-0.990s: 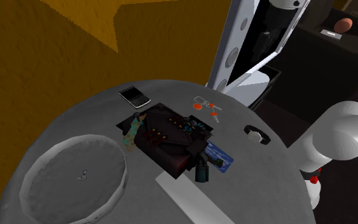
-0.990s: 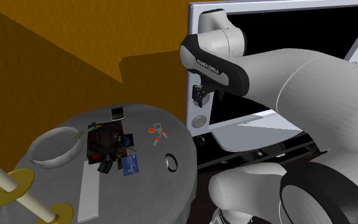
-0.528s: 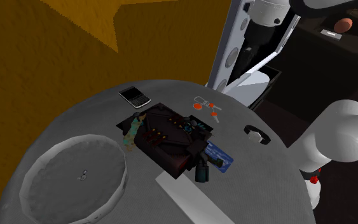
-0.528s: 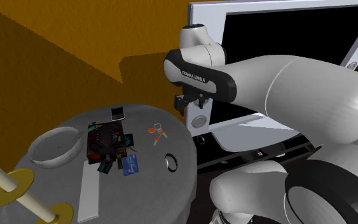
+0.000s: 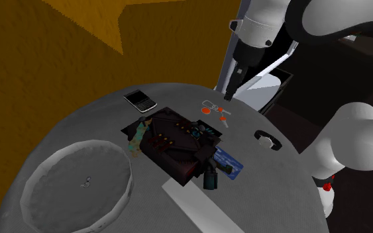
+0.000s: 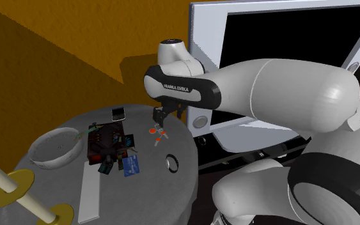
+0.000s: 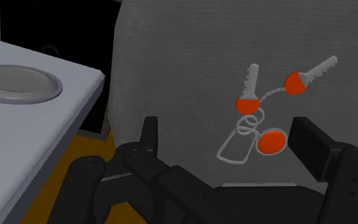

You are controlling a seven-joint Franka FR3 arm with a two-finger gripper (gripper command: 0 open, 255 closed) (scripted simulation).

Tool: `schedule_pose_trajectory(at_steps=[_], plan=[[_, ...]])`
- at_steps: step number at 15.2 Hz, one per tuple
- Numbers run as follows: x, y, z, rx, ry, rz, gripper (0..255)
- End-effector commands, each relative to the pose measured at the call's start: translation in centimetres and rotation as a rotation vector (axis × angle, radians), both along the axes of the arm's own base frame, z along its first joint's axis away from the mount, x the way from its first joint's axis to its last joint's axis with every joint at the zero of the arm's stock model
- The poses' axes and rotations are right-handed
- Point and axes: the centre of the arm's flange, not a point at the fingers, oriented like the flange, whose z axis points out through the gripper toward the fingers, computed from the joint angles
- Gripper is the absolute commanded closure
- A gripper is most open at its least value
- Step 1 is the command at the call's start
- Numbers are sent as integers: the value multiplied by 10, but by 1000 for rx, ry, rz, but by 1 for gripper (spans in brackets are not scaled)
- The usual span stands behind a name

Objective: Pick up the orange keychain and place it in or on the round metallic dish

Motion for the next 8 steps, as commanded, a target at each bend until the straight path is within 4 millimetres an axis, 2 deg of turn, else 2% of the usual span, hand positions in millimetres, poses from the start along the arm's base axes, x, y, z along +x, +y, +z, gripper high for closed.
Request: schedule_pose_trajectory(at_steps=[1,2,8], plan=[[-4,23,-7,21,-1,38,0],[-6,31,-10,28,-1,53,0],[-4,33,-42,28,-1,53,0]])
